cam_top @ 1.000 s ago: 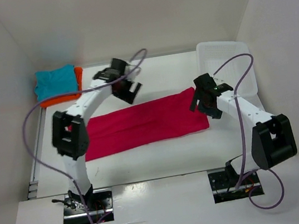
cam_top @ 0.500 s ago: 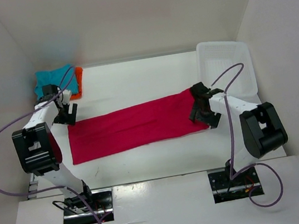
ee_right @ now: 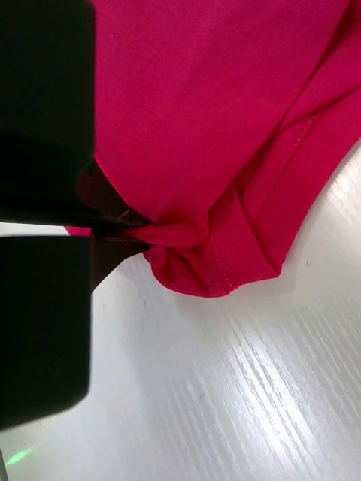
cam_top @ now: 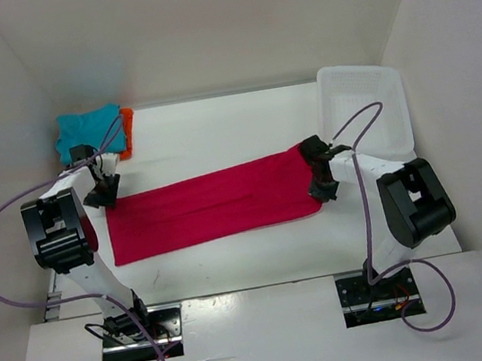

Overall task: Fold and stack the t-shirts
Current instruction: Rotate the tshirt 90 degrees

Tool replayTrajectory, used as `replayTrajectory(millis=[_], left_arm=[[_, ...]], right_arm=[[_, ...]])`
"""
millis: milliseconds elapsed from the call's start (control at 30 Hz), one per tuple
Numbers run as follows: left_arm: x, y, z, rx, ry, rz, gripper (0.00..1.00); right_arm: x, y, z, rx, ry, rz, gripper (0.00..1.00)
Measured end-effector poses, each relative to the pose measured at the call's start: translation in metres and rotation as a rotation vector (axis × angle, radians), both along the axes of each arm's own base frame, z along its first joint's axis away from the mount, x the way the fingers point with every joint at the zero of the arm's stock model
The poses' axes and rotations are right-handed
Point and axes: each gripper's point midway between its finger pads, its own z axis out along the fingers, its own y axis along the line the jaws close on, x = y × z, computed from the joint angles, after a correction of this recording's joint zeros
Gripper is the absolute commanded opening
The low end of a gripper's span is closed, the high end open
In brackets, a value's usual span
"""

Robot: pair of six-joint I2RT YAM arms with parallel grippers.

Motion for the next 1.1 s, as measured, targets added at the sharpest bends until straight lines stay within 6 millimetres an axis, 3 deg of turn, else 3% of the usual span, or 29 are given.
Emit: replayTrajectory(millis=[100, 467, 700, 1100], left_arm=[[-0.001, -0.003, -0.002, -0.010, -0.003, -0.015, 0.43], [-0.004, -0.001, -0.002, 0.010, -0.026, -0.035, 0.43], [-0.008, 0.005, -0.002, 0.015, -0.020, -0.020, 0.43], [-0.011, 0.004, -0.002, 0.012, -0.008, -0.020, 0.43]], right_arm=[[0.001, 0.004, 0.000, -0.016, -0.002, 0.018, 0.00], [0.009, 0.027, 0.003, -0.184, 0.015, 0.172, 0.00], [0.030, 0.024, 0.002, -0.243, 0.051, 0.254, 0.00], [0.060, 0.004, 0.002, -0.111, 0.036, 0.231, 0.00]])
